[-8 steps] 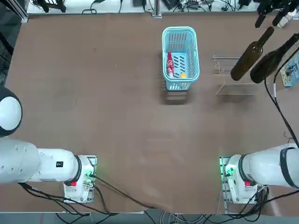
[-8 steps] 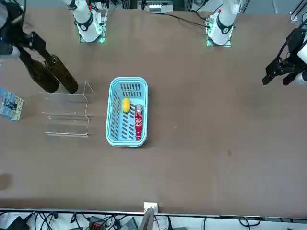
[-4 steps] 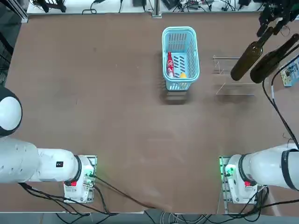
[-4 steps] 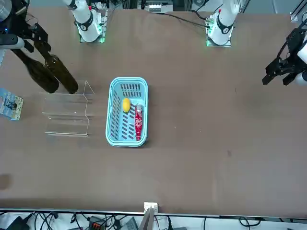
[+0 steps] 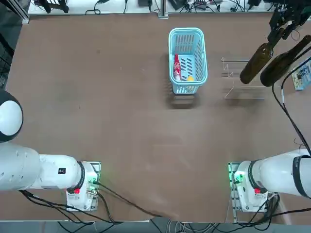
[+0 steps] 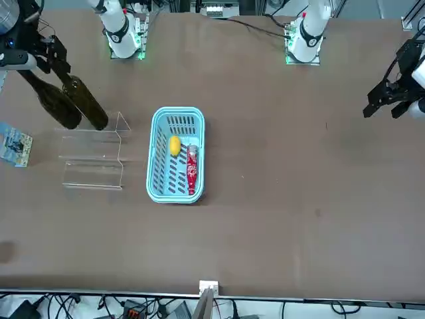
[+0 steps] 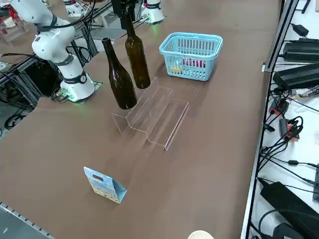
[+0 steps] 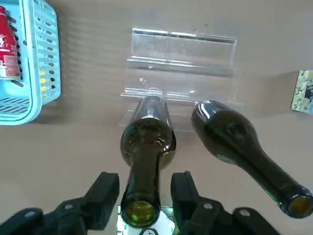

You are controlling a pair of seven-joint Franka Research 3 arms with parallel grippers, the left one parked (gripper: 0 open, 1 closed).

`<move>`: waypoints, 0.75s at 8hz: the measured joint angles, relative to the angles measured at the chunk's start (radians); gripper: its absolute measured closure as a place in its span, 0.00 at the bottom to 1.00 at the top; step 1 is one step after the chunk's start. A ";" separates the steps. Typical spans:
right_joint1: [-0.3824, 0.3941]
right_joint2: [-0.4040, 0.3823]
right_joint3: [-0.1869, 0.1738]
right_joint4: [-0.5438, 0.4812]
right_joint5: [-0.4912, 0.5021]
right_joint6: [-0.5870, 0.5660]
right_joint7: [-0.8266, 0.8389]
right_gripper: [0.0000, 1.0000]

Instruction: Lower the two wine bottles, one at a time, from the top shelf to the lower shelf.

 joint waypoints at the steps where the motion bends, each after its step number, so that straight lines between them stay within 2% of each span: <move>1: 0.000 0.000 0.003 0.000 0.000 0.000 0.000 0.42; 5: 0.000 0.000 0.007 0.000 -0.001 -0.003 0.000 0.48; 6: 0.000 0.000 0.007 0.000 -0.001 -0.007 0.000 0.56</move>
